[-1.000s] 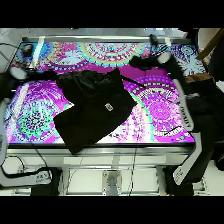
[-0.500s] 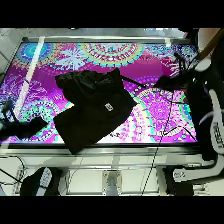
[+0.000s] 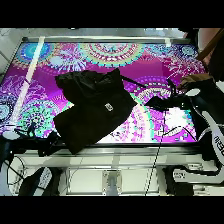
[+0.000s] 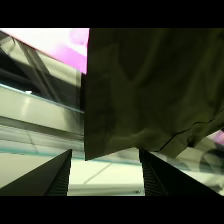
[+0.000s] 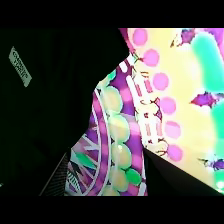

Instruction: Fold the clothes and pants, and hang the long-sleeved shirts on hangers.

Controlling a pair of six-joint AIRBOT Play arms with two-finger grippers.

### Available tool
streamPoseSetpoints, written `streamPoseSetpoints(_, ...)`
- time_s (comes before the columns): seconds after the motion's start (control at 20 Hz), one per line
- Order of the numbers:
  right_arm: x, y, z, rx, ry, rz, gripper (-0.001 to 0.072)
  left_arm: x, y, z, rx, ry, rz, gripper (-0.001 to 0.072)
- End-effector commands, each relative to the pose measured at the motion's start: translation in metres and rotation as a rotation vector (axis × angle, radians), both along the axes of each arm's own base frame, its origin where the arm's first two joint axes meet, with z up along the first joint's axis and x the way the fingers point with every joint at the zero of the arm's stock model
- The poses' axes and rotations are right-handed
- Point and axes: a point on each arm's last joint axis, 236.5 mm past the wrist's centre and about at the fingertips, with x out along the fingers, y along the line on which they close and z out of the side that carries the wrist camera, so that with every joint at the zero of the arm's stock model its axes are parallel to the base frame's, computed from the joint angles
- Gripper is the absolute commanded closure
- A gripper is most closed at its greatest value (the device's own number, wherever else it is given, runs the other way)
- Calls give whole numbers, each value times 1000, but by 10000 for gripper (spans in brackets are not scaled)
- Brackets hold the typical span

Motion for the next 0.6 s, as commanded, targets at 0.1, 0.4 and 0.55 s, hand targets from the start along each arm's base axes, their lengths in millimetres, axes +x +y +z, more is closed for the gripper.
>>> streamPoseSetpoints(0.1,-3,4,-2,18,-3,0,175,-4,-7,-27,-84,106,13,237)
streamPoseSetpoints(0.4,-4,5,-1,28,-1,0,176,24,-9,-31,-100,-3,44,349)
streamPoseSetpoints(0.55,0,9,4,55,-5,-16,176,20,-10,-37,-110,23,36,349)
